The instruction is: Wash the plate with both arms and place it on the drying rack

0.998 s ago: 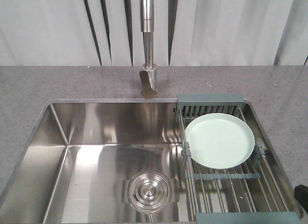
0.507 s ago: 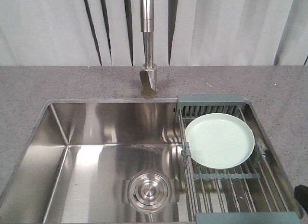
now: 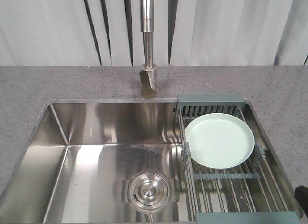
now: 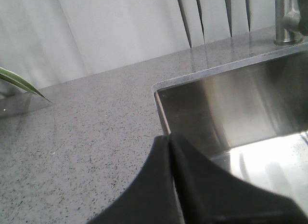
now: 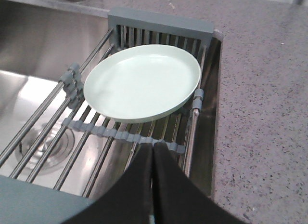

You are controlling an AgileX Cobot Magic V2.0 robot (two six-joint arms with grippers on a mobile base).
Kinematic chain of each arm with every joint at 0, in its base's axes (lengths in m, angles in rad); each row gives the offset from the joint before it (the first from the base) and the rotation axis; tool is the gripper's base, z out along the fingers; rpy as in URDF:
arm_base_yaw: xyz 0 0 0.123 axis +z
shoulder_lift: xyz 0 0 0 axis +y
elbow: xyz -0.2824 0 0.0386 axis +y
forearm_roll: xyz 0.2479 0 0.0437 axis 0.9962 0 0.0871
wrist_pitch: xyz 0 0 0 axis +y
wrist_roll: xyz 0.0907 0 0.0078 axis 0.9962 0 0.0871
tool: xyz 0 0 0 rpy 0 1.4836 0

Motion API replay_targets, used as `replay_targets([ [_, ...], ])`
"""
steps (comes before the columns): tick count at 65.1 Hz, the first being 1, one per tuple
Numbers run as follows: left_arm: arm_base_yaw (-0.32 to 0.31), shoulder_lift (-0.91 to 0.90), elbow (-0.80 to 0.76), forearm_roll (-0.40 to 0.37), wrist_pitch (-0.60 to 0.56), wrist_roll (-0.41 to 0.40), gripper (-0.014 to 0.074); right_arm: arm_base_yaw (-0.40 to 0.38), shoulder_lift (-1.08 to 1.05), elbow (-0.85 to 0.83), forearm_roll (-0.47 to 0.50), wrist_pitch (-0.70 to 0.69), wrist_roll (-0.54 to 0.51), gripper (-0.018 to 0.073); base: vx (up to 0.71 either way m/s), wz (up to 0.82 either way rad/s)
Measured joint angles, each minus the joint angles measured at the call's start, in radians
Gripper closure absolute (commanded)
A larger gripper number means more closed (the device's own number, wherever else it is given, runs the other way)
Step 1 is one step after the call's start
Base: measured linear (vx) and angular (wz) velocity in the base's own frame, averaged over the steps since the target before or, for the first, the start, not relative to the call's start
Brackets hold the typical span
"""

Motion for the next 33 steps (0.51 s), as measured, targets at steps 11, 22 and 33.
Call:
replay_targets([
  [11,0.000,0.000,0.000,0.000,0.000,0.000,0.0603,0.000,-0.150,0.128,-0.041,-0.136,0.106,0.0562,0.00,0.00],
  [22,0.000,0.000,0.000,0.000,0.001,0.000,0.0603,0.000,-0.255,0.187,-0.122,-0.189,0.250,0.0562,0.00,0.00],
  [33,0.000,0.000,0.000,0.000,0.001,0.000,0.0603,0.000,-0.316,0.188,-0.269,-0.201,0.331,0.0562,0.00,0.00],
])
